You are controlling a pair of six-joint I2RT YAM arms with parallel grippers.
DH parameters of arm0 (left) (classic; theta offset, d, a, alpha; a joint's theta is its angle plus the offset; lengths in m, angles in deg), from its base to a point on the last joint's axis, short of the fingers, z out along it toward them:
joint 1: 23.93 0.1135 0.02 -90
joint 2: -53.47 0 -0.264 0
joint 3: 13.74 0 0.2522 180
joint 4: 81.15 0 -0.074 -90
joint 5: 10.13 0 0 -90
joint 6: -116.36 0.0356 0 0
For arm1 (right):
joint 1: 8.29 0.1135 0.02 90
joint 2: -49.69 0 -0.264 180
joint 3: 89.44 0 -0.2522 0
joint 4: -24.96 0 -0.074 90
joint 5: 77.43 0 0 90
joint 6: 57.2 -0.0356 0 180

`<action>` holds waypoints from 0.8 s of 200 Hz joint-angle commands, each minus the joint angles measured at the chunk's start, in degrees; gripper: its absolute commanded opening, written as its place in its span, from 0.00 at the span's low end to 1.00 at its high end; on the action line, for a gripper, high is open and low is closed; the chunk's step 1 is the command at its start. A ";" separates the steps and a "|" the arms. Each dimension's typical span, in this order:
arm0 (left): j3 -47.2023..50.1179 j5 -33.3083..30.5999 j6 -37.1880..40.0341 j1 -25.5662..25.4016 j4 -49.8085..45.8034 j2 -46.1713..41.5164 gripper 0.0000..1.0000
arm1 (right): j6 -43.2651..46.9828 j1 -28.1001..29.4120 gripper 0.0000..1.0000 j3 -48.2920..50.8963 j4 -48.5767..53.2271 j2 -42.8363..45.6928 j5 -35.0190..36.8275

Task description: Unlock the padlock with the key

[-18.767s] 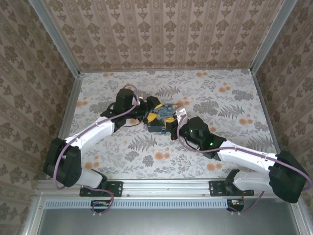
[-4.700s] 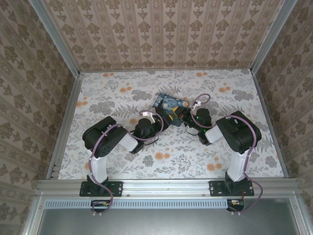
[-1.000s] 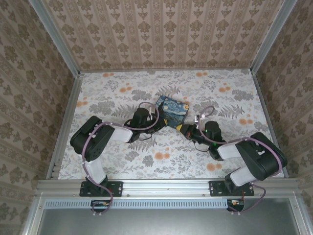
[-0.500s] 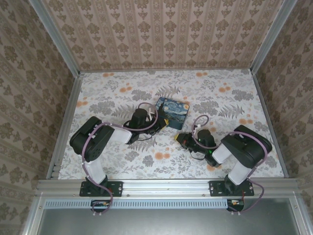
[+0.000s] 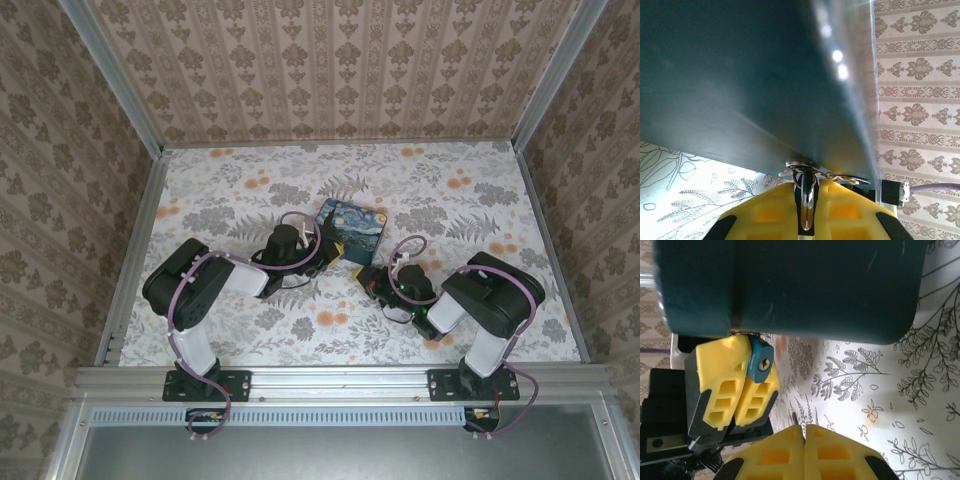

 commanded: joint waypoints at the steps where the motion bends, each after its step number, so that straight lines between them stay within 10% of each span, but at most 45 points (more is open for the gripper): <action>1: 0.53 0.06 -0.90 0.31 3.71 -0.27 0.00 | -1.79 0.29 0.00 -0.87 -2.64 -0.39 3.38; 160: 0.48 -0.24 -1.70 -0.02 5.03 0.97 0.00 | -3.03 0.64 0.00 -4.74 -2.49 -2.56 4.64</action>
